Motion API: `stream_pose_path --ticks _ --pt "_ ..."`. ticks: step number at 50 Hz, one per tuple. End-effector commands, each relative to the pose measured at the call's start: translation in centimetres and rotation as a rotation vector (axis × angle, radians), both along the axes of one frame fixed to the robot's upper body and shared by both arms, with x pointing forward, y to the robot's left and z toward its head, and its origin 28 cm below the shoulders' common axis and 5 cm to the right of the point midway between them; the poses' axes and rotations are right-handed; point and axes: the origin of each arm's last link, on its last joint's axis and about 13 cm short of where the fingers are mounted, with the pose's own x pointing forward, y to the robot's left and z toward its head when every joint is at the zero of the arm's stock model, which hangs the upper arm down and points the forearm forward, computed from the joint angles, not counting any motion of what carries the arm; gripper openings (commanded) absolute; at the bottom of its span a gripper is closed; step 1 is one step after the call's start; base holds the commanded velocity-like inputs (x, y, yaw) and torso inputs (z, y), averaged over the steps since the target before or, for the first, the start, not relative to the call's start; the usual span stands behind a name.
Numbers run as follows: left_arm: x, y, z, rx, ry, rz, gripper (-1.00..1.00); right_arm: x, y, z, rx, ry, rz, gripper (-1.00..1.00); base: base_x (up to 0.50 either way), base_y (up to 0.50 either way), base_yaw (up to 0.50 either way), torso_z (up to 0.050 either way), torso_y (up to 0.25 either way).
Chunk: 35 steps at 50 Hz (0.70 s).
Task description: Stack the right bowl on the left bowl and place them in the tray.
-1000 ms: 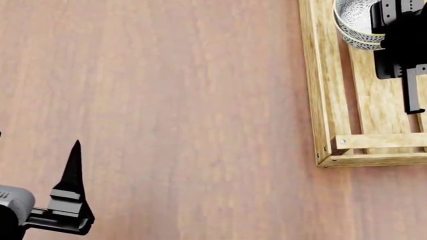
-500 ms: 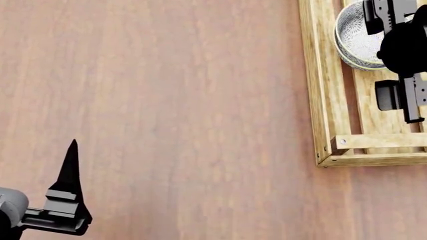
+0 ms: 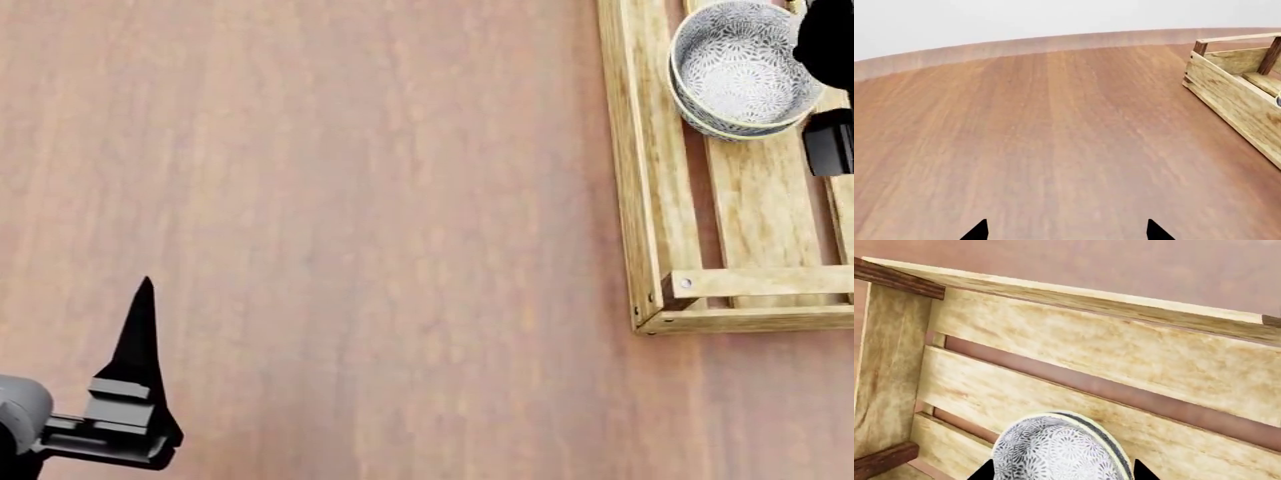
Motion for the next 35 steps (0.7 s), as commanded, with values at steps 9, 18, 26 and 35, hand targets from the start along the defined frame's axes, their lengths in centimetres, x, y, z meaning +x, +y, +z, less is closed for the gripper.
stream_pose_path --ticks 9,18,26,35 --pt "0.2 0.3 0.4 -0.034 -0.022 0.007 1.0 -1.2 3.0 6.5 -0.38 -0.201 -0.049 1.0 0.0 0.0 0.0 0.0 0.0" --pt "0.3 0.2 0.5 -0.038 -0.027 0.013 1.0 -1.8 4.6 8.6 -0.487 -0.314 0.013 1.0 0.0 0.0 0.0 0.0 0.0" --pt "0.5 0.2 1.1 -0.045 -0.049 0.023 1.0 -3.4 4.2 10.1 -0.591 -0.641 0.123 1.0 0.0 0.0 0.0 0.0 0.0" --pt "0.5 0.0 2.4 -0.019 -0.099 0.027 1.0 -13.3 11.0 -6.6 -0.821 -0.617 0.301 1.0 0.0 0.0 0.0 0.0 0.0"
